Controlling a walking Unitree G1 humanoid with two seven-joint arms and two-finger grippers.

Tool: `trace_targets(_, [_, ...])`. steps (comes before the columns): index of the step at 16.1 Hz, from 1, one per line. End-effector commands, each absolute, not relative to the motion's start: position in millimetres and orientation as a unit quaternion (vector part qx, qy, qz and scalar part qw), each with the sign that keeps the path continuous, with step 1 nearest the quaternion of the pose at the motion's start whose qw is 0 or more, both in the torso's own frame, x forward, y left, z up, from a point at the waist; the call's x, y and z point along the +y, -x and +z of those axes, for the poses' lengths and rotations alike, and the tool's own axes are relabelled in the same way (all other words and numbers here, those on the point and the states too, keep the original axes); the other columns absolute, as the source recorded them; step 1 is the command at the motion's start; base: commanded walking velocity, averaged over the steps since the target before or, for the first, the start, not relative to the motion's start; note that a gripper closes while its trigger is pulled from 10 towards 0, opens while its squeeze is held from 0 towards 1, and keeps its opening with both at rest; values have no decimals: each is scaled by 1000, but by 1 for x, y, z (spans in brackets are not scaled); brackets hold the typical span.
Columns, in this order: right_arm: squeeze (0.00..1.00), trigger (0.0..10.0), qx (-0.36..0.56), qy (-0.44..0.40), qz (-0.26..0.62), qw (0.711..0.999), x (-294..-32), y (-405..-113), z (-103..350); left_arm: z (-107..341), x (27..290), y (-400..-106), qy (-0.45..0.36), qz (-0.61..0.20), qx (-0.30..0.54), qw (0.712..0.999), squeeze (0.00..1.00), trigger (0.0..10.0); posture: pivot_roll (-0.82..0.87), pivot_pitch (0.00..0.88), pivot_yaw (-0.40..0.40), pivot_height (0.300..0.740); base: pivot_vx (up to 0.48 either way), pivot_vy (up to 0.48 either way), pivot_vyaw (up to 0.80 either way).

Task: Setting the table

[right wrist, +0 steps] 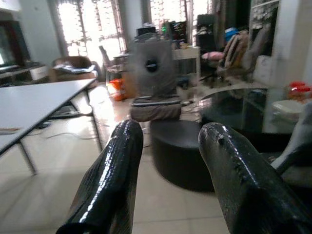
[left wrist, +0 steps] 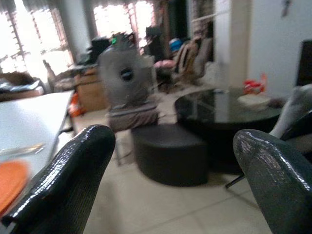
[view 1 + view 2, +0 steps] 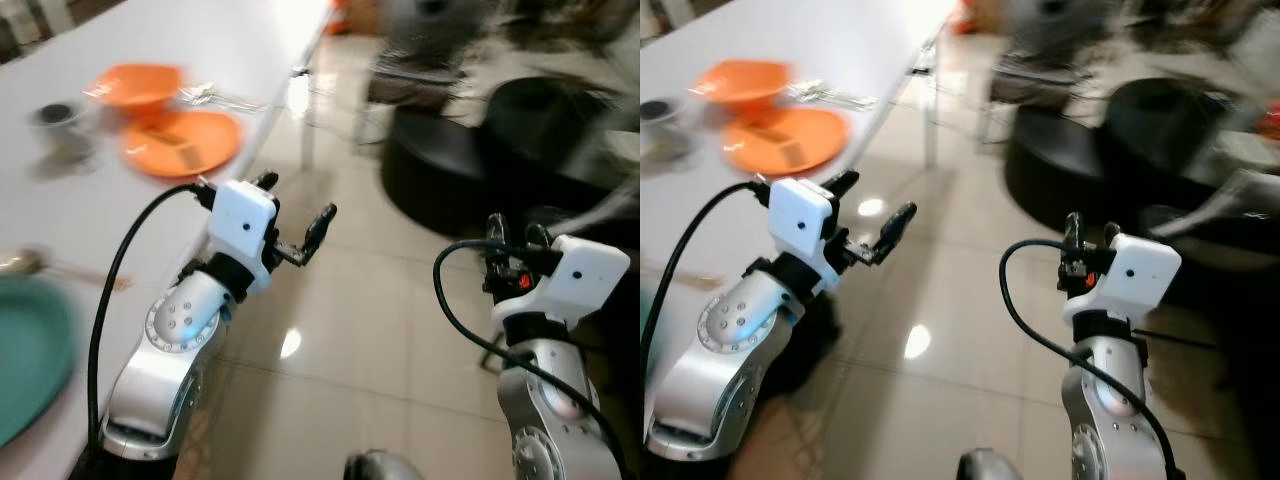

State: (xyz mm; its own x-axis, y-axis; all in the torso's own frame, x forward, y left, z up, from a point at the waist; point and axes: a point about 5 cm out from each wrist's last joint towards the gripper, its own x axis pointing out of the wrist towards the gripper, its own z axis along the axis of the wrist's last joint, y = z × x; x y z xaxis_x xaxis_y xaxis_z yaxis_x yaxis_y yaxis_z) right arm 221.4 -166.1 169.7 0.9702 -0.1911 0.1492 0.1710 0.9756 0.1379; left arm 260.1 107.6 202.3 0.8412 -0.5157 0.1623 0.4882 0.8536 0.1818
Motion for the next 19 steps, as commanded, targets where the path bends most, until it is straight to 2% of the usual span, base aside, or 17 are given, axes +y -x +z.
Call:
trace_targets(1, [0, 10000, -79, -63, -97, 990, -168, -223, 170, 204, 104, -260, -62, -273, -106, 954, 0, 10000, 23, 69, -32, 740, 431, 0, -800])
trace_targets(6, [0, 10000, -79, -62, -96, 990, -168, -223, 171, 205, 103, -261, -62, -274, -109, 953, 0, 10000, 23, 69, -31, 740, 434, 0, -800])
trace_targets(12, [0, 10000, -52, 25, -53, 997, -175, -241, 160, 194, 109, -274, -78, -224, -79, 968, 0, 10000, 18, 66, -27, 740, 434, 0, 0])
trace_targets(19, [0, 10000, -8, 46, -31, 998, -179, -245, 142, 176, 123, -287, -90, -172, -48, 980, 0, 10000, 11, 53, -18, 740, 427, 0, 0])
